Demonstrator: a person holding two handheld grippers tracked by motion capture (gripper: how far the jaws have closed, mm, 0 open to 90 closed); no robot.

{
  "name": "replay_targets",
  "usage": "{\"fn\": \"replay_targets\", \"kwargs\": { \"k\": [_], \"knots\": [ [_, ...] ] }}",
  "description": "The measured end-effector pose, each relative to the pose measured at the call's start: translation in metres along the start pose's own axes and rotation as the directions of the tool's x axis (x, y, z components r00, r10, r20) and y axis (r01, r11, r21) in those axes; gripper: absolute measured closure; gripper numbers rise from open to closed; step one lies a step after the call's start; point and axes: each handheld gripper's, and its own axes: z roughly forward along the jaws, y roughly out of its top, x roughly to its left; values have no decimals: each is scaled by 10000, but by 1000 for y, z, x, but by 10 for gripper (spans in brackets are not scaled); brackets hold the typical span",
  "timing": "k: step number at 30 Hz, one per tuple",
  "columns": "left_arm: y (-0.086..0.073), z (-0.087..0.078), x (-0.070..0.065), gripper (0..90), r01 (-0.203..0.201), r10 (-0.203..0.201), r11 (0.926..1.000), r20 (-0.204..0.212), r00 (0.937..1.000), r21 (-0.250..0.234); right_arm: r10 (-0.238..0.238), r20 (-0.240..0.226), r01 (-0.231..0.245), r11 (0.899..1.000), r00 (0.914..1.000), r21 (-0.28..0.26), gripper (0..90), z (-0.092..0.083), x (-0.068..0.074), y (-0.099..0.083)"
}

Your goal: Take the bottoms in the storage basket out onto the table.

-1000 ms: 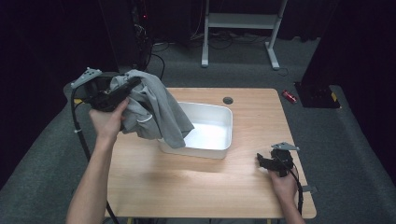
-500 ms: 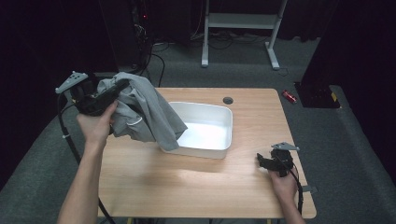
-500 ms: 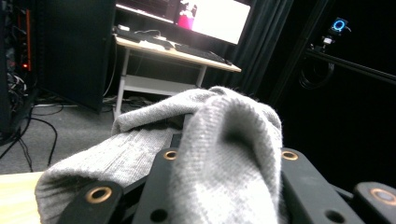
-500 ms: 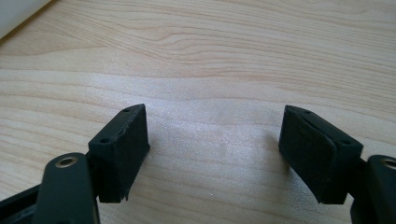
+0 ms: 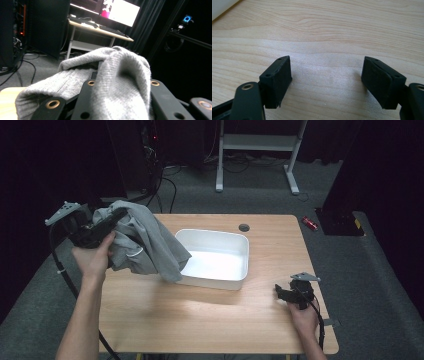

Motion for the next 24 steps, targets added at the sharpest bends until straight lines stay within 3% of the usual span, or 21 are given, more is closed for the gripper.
{"fn": "replay_targets", "kwargs": {
  "k": [11,24],
  "knots": [
    [-1,-22,13,752,317,-325,9991,-272,9991,-289,2,0,-2,10000,10000,2,237,0,0,0],
    [0,-48,20,752,341,-375,9979,-621,9974,-556,6,3,-6,10000,10000,1,237,0,0,0]
  ]
}}
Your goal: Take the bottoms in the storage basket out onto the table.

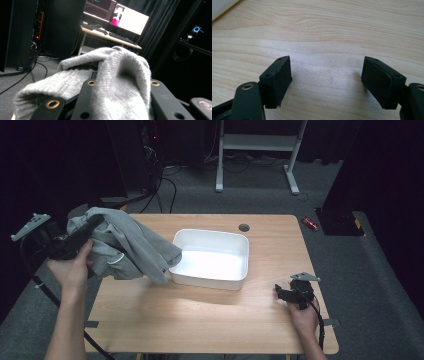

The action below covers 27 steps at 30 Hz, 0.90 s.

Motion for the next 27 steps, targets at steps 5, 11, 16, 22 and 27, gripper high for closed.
{"fn": "replay_targets", "kwargs": {
  "k": [5,11,16,22,27],
  "knots": [
    [0,-4,1,752,-7,7,10000,-26,10000,9,-2,1,2,10000,10000,-1,237,0,0,0],
    [-1,-12,4,752,46,-47,9999,-74,10000,-157,-15,-8,15,10000,10000,-6,237,0,0,0],
    [-1,-21,8,752,77,-82,9997,-229,9997,-215,-16,-13,16,10000,10000,-9,237,0,0,0],
    [-6,-25,11,752,60,-67,9999,-419,9991,-150,-39,-15,39,10000,10000,-14,237,0,0,0],
    [-10,-23,13,751,12,-12,10000,-509,9987,-16,-38,-15,38,10000,10000,-15,237,0,0,0]
  ]
}}
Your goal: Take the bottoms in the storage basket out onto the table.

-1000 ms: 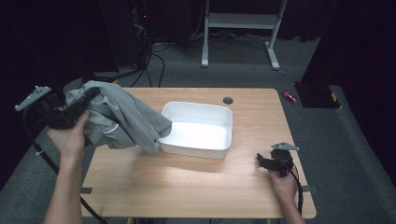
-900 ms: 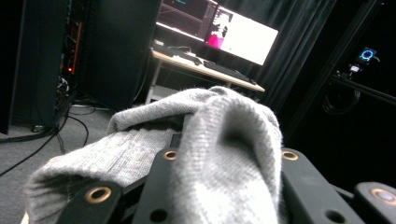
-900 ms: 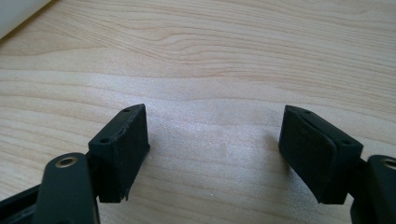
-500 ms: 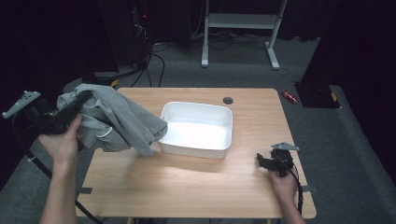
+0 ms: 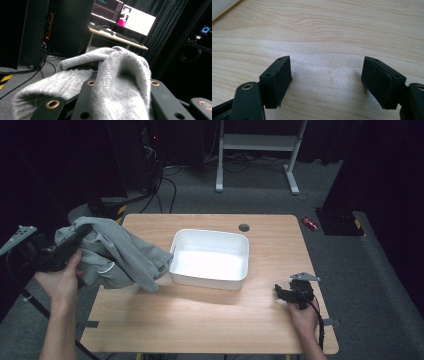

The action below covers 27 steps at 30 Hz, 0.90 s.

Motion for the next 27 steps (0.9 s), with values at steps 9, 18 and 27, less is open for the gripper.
{"fn": "replay_targets", "kwargs": {
  "k": [9,18,27],
  "knots": [
    [-9,3,5,750,25,-20,9997,-205,9998,224,3,0,-3,10000,10000,-1,237,0,0,0],
    [-18,17,1,750,-103,111,9987,-168,9998,500,12,4,-12,10000,10000,8,237,0,0,0],
    [-28,34,-4,750,-158,169,9967,-143,9998,792,-1,0,1,10000,10000,0,237,0,0,0]
  ]
}}
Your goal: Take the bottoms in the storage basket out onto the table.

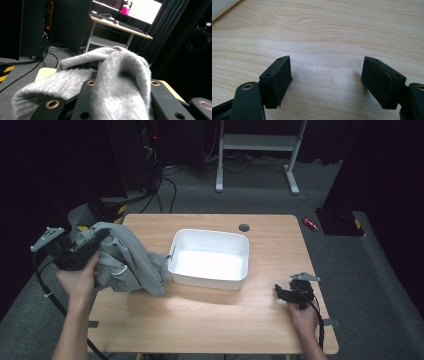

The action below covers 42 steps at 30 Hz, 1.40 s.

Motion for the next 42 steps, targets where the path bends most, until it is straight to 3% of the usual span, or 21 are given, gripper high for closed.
{"fn": "replay_targets", "kwargs": {
  "k": [22,42],
  "knots": [
    [-15,30,-4,748,-467,480,9980,-294,9984,429,15,0,-15,10000,10000,3,237,0,0,0],
    [-34,46,2,744,-498,543,9963,-621,9966,706,15,0,-15,10000,10000,4,237,0,0,0]
  ]
}}
